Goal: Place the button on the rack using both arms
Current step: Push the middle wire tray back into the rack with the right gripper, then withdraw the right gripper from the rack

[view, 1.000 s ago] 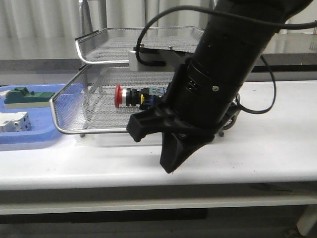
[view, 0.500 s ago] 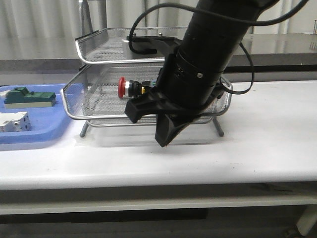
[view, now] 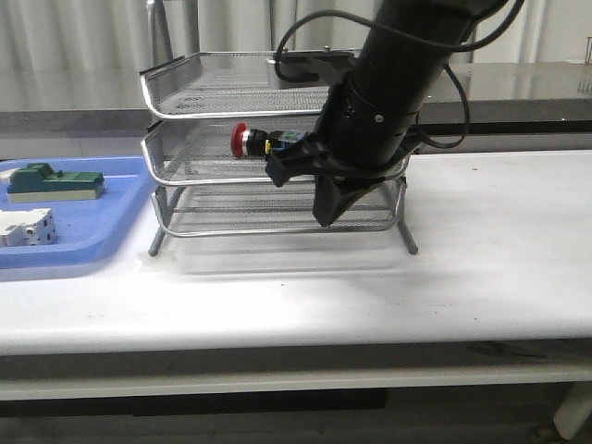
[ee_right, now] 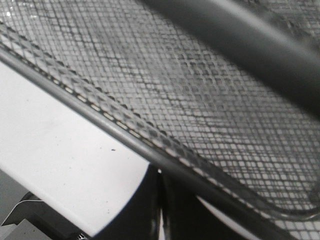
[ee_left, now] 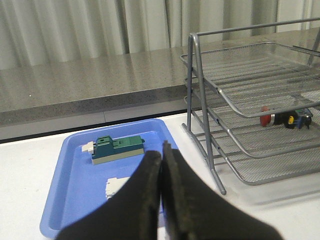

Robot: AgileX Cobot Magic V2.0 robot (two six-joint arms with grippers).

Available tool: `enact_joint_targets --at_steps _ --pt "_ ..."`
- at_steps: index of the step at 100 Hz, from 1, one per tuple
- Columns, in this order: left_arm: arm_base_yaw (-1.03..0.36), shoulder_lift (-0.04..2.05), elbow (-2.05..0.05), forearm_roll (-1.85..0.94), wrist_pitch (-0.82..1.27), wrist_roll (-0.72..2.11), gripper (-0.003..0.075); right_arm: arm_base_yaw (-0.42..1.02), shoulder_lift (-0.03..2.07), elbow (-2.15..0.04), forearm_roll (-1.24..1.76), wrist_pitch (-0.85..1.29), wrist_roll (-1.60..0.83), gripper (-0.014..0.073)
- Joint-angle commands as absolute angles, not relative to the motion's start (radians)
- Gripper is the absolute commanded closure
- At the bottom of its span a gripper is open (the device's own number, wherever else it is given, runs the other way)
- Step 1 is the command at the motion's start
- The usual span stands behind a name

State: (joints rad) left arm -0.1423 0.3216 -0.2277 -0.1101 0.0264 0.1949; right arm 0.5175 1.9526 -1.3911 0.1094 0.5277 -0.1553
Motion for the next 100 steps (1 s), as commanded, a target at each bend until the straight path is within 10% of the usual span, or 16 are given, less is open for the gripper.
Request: enact_joint_targets --at_steps 1,100 --pt "-0.139 0.328 -0.255 -0.119 -0.063 0.185 0.0716 0.504 1.908 -1.444 0.097 0.475 -0.167 0.0659" --pt "-0.139 0.328 -0.255 -0.119 -0.063 0.185 0.0716 0.403 1.514 -1.159 -0.107 0.557 0.073 0.0651"
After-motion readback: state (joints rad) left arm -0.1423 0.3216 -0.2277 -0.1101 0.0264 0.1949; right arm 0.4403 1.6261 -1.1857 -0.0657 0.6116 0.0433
